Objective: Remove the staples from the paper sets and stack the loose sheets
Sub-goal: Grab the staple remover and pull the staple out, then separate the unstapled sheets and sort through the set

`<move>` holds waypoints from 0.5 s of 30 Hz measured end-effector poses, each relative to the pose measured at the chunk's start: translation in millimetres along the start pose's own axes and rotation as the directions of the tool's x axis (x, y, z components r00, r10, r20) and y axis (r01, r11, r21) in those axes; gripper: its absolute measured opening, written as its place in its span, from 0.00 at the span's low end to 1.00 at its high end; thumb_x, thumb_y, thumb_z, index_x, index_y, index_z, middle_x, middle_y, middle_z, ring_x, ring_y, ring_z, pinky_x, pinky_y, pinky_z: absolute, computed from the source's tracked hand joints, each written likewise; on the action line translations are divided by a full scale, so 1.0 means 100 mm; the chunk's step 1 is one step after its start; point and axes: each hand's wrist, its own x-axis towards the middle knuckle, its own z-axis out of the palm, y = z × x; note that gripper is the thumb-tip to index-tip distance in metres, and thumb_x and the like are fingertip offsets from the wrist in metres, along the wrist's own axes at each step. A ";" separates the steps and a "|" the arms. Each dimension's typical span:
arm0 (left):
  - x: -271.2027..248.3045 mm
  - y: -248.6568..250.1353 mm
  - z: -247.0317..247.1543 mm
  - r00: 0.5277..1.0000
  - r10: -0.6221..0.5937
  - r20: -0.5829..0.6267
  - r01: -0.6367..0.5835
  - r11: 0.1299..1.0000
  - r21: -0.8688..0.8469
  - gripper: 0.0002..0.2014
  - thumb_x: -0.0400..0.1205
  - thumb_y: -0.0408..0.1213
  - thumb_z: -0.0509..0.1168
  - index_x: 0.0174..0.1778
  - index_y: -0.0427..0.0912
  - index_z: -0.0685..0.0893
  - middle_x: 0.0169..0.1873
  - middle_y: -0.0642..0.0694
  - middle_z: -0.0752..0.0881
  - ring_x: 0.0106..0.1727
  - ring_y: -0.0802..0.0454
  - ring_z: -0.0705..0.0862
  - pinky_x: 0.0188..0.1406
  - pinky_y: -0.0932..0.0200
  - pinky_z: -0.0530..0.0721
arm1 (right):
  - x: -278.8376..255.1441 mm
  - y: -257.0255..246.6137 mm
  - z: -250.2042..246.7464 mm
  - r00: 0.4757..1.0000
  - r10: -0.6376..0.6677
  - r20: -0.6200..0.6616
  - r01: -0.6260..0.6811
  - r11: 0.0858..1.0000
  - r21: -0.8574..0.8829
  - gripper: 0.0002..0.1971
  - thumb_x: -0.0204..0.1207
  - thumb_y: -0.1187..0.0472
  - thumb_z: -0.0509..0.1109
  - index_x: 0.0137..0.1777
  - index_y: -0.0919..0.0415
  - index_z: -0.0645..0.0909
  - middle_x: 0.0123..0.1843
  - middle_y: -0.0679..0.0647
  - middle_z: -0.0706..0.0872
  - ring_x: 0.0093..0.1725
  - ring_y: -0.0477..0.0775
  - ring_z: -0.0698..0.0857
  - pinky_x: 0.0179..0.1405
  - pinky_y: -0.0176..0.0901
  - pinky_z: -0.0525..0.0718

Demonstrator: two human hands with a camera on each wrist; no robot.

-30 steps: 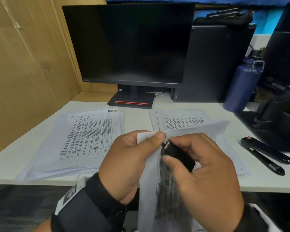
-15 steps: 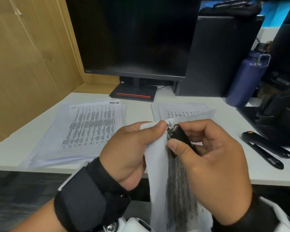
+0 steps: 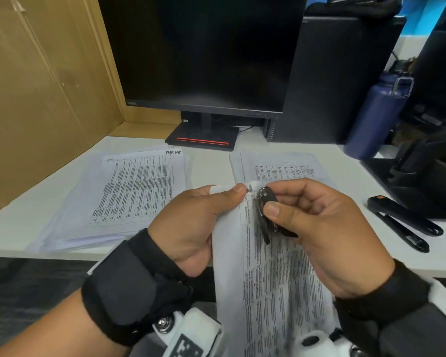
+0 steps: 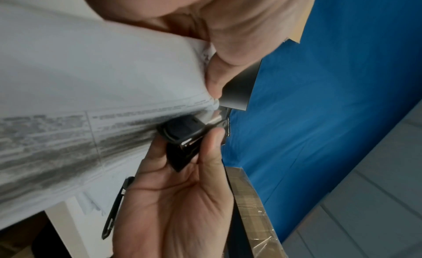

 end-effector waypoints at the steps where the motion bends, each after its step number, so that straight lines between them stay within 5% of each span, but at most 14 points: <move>1: 0.03 -0.02 -0.02 1.000 -0.002 -0.022 0.003 1.000 0.012 0.23 0.81 0.37 0.71 0.68 0.26 0.85 0.61 0.23 0.89 0.60 0.27 0.89 0.67 0.29 0.83 | 0.00 0.01 -0.03 1.000 -0.008 0.006 0.008 0.998 -0.063 0.16 0.61 0.65 0.83 0.51 0.60 0.90 0.46 0.57 0.94 0.44 0.53 0.92 0.44 0.41 0.88; 4: 0.11 -0.07 -0.08 0.994 -0.011 -0.104 0.014 1.000 0.022 0.25 0.78 0.38 0.75 0.69 0.28 0.84 0.61 0.25 0.90 0.64 0.24 0.88 0.65 0.25 0.84 | -0.01 0.00 -0.11 0.998 -0.068 -0.007 0.061 0.933 -0.356 0.15 0.66 0.68 0.84 0.49 0.51 0.90 0.44 0.47 0.93 0.43 0.44 0.90 0.48 0.38 0.89; 8: 0.21 0.00 -0.23 0.984 -0.003 -0.177 0.000 1.000 -0.017 0.20 0.83 0.37 0.73 0.68 0.30 0.85 0.57 0.29 0.92 0.55 0.32 0.93 0.51 0.38 0.93 | 0.11 -0.01 -0.56 0.962 -0.213 -0.172 0.049 0.752 -0.657 0.14 0.69 0.64 0.83 0.46 0.45 0.86 0.43 0.41 0.91 0.45 0.41 0.89 0.49 0.36 0.86; 10: 0.21 0.05 -0.26 0.989 -0.016 -0.149 0.015 1.000 -0.011 0.19 0.85 0.39 0.70 0.66 0.29 0.87 0.56 0.29 0.93 0.52 0.33 0.93 0.48 0.39 0.94 | 0.18 0.02 -0.97 0.929 -0.219 -0.299 -0.125 0.575 -0.808 0.12 0.70 0.60 0.80 0.43 0.43 0.80 0.40 0.42 0.89 0.44 0.44 0.88 0.49 0.43 0.84; 13: 0.19 0.09 -0.26 0.990 -0.038 -0.139 0.039 0.999 0.002 0.19 0.85 0.39 0.69 0.66 0.28 0.86 0.57 0.27 0.92 0.58 0.29 0.92 0.55 0.34 0.92 | 0.20 0.09 -1.42 0.890 -0.043 -0.454 -0.426 0.280 -0.860 0.09 0.71 0.55 0.75 0.40 0.45 0.77 0.45 0.49 0.90 0.46 0.59 0.86 0.52 0.49 0.83; 15: 0.16 0.10 -0.23 0.988 -0.067 -0.135 0.069 0.998 0.005 0.21 0.85 0.40 0.69 0.68 0.28 0.86 0.58 0.27 0.91 0.62 0.27 0.90 0.60 0.32 0.89 | 0.18 0.14 -1.54 0.875 0.040 -0.483 -0.480 0.208 -0.852 0.07 0.73 0.55 0.75 0.44 0.41 0.79 0.45 0.49 0.88 0.49 0.61 0.86 0.51 0.47 0.80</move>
